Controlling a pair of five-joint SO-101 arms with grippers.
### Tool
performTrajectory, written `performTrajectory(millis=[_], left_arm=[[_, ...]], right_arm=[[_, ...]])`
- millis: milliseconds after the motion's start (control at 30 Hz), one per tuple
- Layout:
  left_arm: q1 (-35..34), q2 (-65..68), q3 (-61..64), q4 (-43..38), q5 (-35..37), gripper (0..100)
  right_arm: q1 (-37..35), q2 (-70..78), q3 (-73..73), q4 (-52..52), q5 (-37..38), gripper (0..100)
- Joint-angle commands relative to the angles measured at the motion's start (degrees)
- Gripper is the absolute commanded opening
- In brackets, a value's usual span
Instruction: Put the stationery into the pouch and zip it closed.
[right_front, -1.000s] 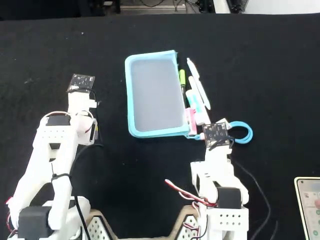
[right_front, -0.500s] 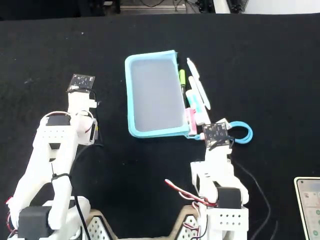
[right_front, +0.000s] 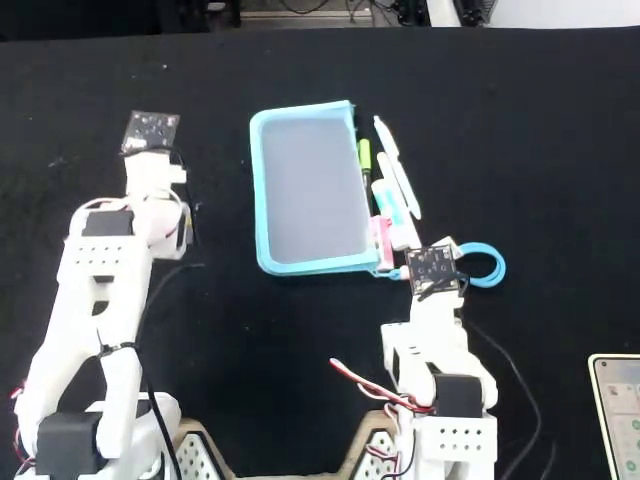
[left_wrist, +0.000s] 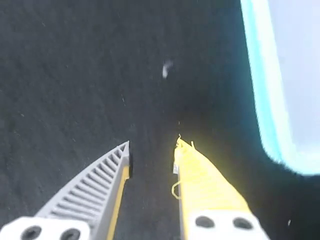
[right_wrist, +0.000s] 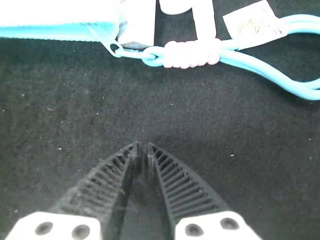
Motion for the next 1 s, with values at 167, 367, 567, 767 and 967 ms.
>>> performTrajectory(millis=[167, 367, 567, 767, 967], left_arm=[[2.4, -0.2, -8.0, -1.0, 4.3, 16], [9.9, 0.7, -8.6, -0.9, 4.3, 16], [13.8, 9.7, -10.7, -0.8, 4.5, 19], [14.2, 19.7, -15.7, -0.4, 4.5, 19], [14.5, 20.3, -15.7, -0.5, 5.7, 19]], right_arm=[[0.5, -5.3, -0.5, 0.4, -0.4, 1.2], [0.5, -5.3, -0.5, 0.4, -0.4, 1.2], [0.5, -5.3, -0.5, 0.4, -0.4, 1.2], [0.5, -5.3, -0.5, 0.4, -0.4, 1.2], [0.5, -5.3, -0.5, 0.4, -0.4, 1.2]])
